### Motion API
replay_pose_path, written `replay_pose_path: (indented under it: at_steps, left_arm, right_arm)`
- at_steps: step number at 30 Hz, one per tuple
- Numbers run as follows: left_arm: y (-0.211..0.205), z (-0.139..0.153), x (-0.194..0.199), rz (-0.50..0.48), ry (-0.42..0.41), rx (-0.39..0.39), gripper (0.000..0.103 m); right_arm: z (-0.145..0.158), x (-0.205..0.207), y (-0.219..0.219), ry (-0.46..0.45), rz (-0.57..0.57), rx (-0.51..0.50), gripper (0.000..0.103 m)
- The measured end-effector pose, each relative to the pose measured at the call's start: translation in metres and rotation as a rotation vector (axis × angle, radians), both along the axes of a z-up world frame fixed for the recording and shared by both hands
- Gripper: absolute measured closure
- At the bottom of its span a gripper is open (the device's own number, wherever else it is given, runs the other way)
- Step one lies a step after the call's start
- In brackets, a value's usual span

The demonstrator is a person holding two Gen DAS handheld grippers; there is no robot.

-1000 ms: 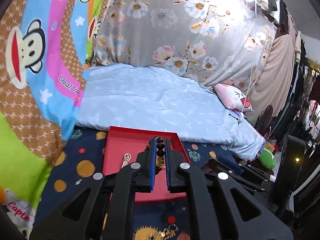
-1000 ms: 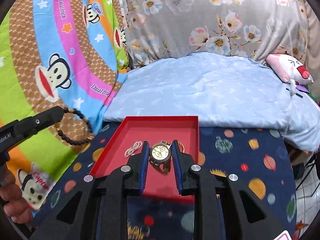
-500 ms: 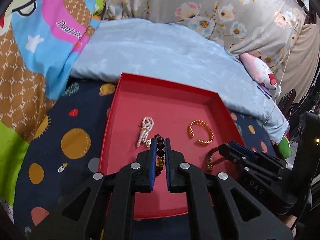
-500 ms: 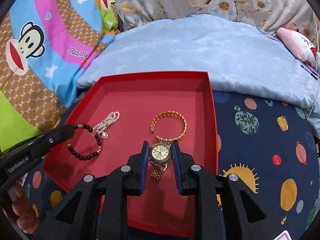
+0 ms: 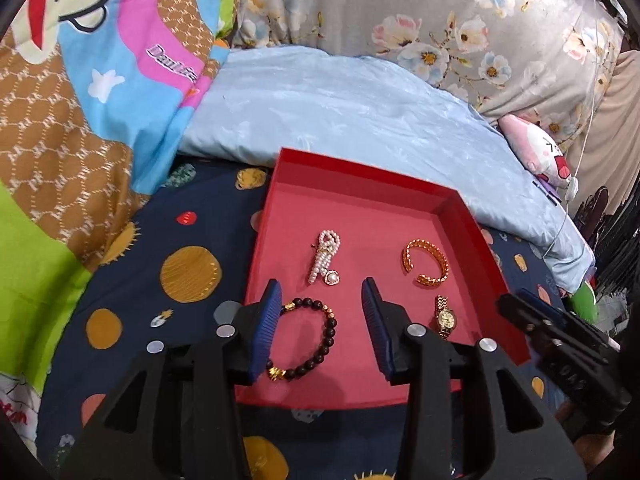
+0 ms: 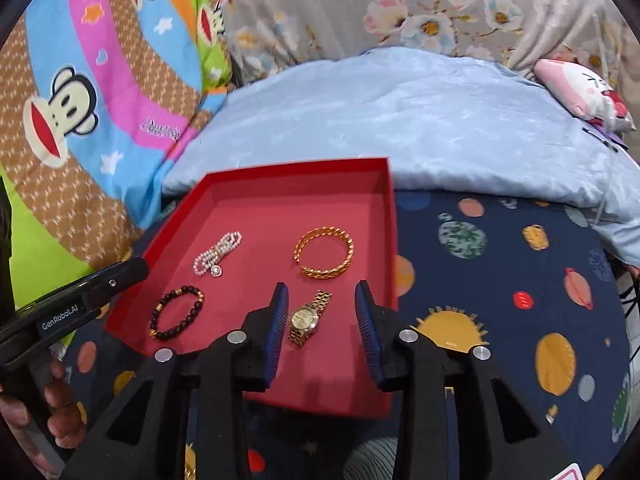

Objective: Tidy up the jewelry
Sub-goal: 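Carry the watch and bead bracelet into the red tray and open both tools, then move the left tool back and grasp the gold necklace at its black clover pendant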

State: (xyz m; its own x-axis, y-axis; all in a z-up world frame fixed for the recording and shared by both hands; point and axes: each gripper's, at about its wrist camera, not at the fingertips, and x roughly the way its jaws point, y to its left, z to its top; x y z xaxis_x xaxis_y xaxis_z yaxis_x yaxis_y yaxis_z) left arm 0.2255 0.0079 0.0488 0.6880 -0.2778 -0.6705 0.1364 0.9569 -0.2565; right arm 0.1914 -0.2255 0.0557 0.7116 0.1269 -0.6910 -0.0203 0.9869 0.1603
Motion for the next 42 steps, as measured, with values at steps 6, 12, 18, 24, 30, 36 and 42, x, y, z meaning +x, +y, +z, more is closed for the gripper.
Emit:
replay_pose_path:
  at_steps: [6, 12, 18, 24, 30, 36, 42]
  left_arm:
    - [0.014, 0.015, -0.055, 0.014, -0.062, 0.045, 0.050]
    - [0.023, -0.005, -0.112, 0.022, -0.009, 0.054, 0.050]
    - [0.014, -0.033, -0.167, -0.006, 0.040, 0.095, 0.050]
    - [-0.002, -0.052, -0.199, -0.058, 0.088, 0.095, 0.050]
    - [-0.013, -0.053, -0.206, -0.065, 0.079, 0.110, 0.049]
    - [-0.019, -0.049, -0.184, -0.061, 0.086, 0.088, 0.050]
    - [-0.036, -0.050, -0.153, -0.075, 0.075, 0.098, 0.054]
  right_arm:
    - [0.010, -0.065, -0.020, -0.018, -0.048, -0.008, 0.062]
    - [-0.011, -0.127, -0.025, 0.044, -0.075, 0.036, 0.060]
    - [-0.038, -0.179, -0.020, 0.098, -0.086, 0.034, 0.060]
    - [-0.057, -0.211, -0.017, 0.129, -0.092, 0.027, 0.060]
    - [-0.061, -0.222, -0.015, 0.124, -0.094, 0.029, 0.058]
    - [-0.060, -0.220, -0.014, 0.122, -0.091, 0.037, 0.052]
    - [-0.061, -0.218, -0.015, 0.120, -0.090, 0.051, 0.050]
